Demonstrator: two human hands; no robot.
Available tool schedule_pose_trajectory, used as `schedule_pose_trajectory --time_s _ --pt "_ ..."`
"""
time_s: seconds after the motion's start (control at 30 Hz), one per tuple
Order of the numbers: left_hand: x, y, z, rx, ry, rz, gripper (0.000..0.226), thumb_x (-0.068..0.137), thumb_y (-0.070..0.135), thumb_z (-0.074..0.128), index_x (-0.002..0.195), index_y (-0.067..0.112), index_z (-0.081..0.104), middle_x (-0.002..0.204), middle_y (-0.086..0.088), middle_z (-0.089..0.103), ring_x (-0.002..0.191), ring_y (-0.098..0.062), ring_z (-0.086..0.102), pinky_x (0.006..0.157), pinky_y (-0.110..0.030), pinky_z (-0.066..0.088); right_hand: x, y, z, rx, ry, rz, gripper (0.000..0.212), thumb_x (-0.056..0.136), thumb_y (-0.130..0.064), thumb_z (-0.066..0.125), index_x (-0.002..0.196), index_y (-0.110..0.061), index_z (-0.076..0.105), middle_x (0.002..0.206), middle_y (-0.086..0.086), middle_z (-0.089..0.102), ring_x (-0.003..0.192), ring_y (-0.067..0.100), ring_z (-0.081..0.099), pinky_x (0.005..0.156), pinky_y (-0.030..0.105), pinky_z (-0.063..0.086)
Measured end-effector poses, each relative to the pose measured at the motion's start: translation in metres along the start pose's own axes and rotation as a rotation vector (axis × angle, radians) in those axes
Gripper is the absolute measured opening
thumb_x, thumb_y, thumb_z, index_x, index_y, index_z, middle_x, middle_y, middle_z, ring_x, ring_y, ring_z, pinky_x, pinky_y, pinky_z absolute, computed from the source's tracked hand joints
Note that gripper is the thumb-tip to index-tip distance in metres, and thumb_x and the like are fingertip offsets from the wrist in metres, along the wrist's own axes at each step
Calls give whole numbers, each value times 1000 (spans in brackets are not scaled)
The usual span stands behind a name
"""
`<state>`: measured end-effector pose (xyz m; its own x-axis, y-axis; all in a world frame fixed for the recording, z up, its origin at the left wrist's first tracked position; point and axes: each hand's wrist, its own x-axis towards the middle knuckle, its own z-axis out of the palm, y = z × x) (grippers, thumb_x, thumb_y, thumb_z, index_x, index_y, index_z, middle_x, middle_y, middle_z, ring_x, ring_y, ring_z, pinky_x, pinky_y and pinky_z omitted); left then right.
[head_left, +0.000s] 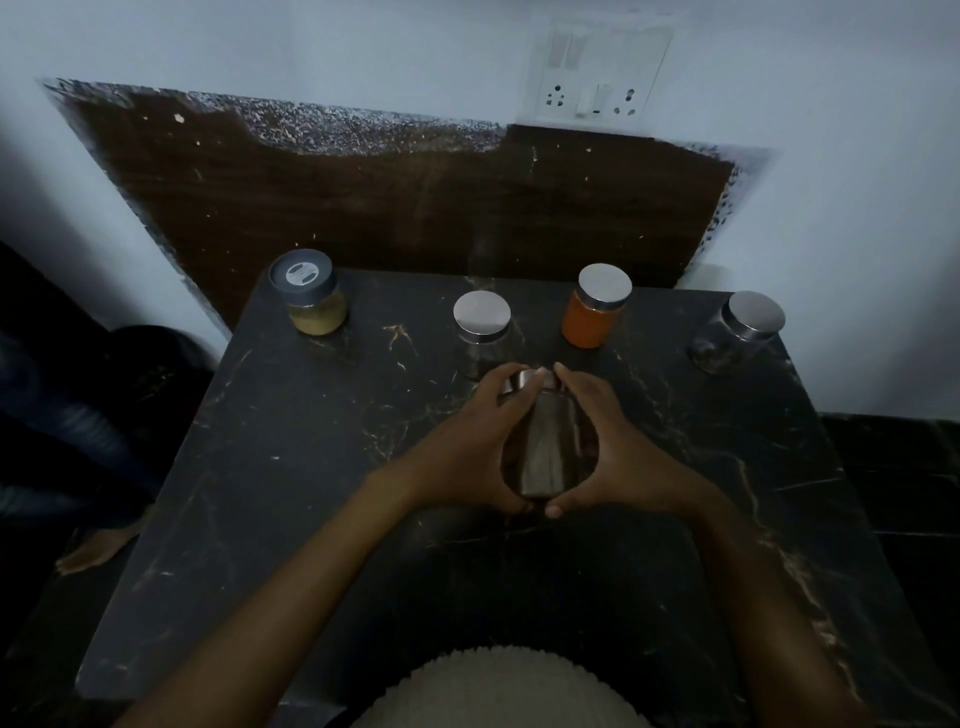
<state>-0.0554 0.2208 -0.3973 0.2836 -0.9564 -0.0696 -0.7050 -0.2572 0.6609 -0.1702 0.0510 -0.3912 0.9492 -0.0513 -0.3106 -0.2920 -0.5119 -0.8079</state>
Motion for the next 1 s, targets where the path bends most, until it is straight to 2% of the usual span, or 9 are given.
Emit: schedule_pose_trajectory --time_s 0.13,0.2,0.37,0.47,0.6,0.67,0.77,0.9,1.0 --pt "-6 -4 0 -135 54 20 119 64 34 83 146 31 -3 146 16 -5 133 -9 15 108 -18 29 -8 3 -10 143 -87 29 135 44 -37 85 134 -58 -14 150 -23 -8 136 11 19 103 25 31" --pt "-9 -4 0 -182 44 13 122 63 32 84 145 31 -7 146 16 -6 131 -1 12 105 -7 23 -11 1 -12 181 -112 36 132 44 -34 85 131 -63 -10 152 -19 -1 132 8 25 96 17 36" --pt "-6 4 0 -125 -15 12 130 61 40 84 138 40 -21 148 16 -28 142 -11 -11 114 -30 15 -7 0 -8 124 -36 19 125 54 -15 87 135 -50 0 135 -21 14 116 -2 33 83 10 35" --pt "-1 9 0 -21 1 27 123 65 43 80 145 32 -12 151 11 -20 142 -16 -3 116 -35 18 -5 -1 -3 65 4 -6 126 50 -22 89 135 -50 0 140 -21 12 120 0 29 88 10 31" --pt "-4 6 -1 -77 85 84 113 62 48 76 145 30 1 140 25 -1 125 3 11 105 -11 20 -8 -4 -11 92 -42 -9 130 45 -35 87 134 -56 -6 144 -26 4 129 3 21 91 10 29" --pt "-7 7 0 -137 109 71 111 59 54 71 141 38 -2 139 27 -2 125 5 12 104 -10 22 -13 -3 -17 151 -97 11 128 49 -29 86 128 -64 -9 142 -30 4 126 -7 23 89 5 31" --pt "-10 7 1 -186 115 59 117 60 48 77 145 33 -2 148 15 -8 136 -4 8 111 -25 29 -16 0 -22 240 -113 18 123 54 -9 83 122 -67 -1 129 -34 19 102 -29 34 77 -2 40" --pt "-7 9 1 -132 49 10 130 59 43 84 146 30 -13 153 7 -22 143 -12 -10 116 -34 16 -15 -6 -16 171 -45 27 122 48 -18 87 127 -61 4 137 -22 21 111 -10 37 78 6 40" --pt "-4 11 -1 -76 40 0 130 60 46 83 143 32 -16 153 9 -19 143 -15 -6 116 -36 19 -11 -7 -10 120 22 -1 126 45 -27 87 133 -54 1 143 -20 12 125 2 26 87 9 31"
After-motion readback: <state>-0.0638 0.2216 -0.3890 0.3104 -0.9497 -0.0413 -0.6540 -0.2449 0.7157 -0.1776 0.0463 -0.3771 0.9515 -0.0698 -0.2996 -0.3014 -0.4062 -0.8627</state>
